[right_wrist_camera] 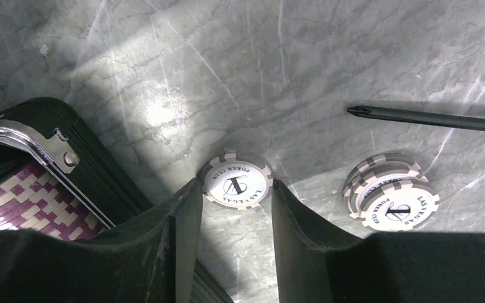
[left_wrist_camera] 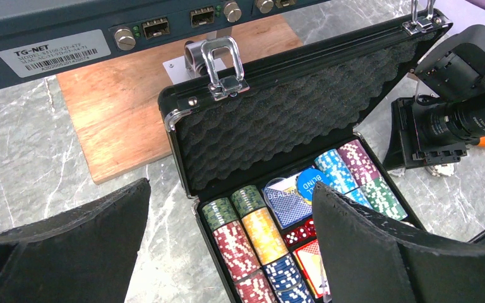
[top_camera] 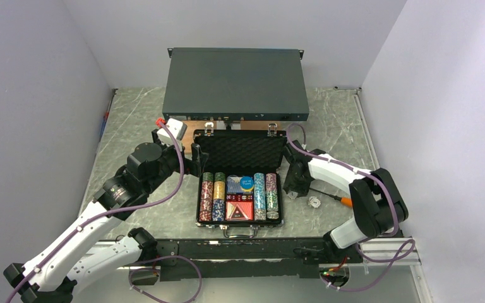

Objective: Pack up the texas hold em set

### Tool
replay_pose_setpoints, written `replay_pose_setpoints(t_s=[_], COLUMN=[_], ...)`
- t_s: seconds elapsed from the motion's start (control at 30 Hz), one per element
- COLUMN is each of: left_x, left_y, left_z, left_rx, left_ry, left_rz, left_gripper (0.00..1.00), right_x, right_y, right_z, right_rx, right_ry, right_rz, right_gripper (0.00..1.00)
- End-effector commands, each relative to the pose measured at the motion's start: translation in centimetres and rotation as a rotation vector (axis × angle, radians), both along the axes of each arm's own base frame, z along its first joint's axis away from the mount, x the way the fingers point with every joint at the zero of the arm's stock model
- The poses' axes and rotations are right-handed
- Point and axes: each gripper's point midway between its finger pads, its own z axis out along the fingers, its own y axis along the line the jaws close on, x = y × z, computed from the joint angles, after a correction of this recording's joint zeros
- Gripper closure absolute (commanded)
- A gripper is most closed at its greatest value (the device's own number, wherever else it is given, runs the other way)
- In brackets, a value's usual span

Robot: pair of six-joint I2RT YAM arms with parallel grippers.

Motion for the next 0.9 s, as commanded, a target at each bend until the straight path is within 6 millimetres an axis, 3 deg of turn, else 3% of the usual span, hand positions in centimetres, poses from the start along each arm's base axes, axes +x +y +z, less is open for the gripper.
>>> replay_pose_setpoints(t_s=[0.0,0.37,0.43,0.67,0.87], left_x=[0.1,0.1,0.1,0.2,0.2], left_y=[-0.3,-0.4,-0.4,-0.3,-0.4], left_z=[1.1,1.2,1.1,1.1,1.0], left_rx=[-0.028,-0.031,-0.031,-0.027,-0.029], left_ry=[-0.028,-0.027,-0.027,-0.026,-0.024], left_rz=[-0.009,-0.012,-0.015,-0.007,-0.012], left_gripper=[0.01,0.01,0.01,0.01,0.01], right_x=[0.5,1.7,1.9,1.9,1.9], right_y=[-1.5,-3.7,-2.9,-0.8,-0.3], right_z=[0.8,3.8,3.5,2.0,1.3], right_rx=[-0.051,-0.034,0.018,0.072,0.077], right_ry=[-0.053,-0.129,-0.121,-0.075,-0.060], right_rz=[-0.035,-0.085,-0.053,0.022,0.029], right_gripper=[0.74,0.76,0.72,0.44,0.43])
